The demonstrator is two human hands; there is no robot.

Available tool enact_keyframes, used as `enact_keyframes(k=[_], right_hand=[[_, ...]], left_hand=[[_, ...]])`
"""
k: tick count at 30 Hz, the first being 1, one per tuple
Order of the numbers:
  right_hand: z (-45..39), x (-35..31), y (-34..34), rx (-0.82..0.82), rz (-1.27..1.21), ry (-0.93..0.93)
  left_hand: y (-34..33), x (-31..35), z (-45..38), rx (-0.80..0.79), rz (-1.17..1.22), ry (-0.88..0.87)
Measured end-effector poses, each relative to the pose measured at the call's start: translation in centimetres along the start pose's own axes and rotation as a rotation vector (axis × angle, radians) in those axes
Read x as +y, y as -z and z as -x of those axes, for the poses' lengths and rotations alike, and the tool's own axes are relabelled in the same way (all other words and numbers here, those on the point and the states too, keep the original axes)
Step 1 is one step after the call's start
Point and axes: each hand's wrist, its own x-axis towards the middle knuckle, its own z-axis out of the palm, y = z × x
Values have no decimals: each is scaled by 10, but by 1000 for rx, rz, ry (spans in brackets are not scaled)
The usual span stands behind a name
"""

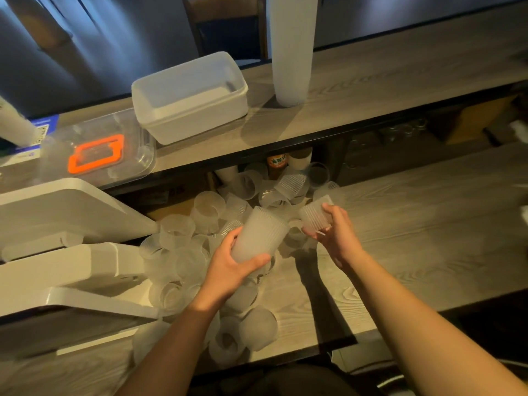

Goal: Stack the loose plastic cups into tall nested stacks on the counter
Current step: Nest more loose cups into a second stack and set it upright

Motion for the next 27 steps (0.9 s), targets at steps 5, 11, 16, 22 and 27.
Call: enact_keyframes(k=[5,11,16,22,27], right_hand=[[18,-11,-15,-20,132,140],[35,-13,-31,-143,317,244],[44,-14,-36,-208,527,340],[51,-14,-40,-267,652,393],[52,-4,-45,-335,673,322]], left_hand=[[6,-5,4,-17,-60,-5],[8,-7,10,-44,-135,-26],[7,-1,16,-35,-182,-76],[3,3,19,-48,-189,-108],[-3,4,19,-5,-119,-84]])
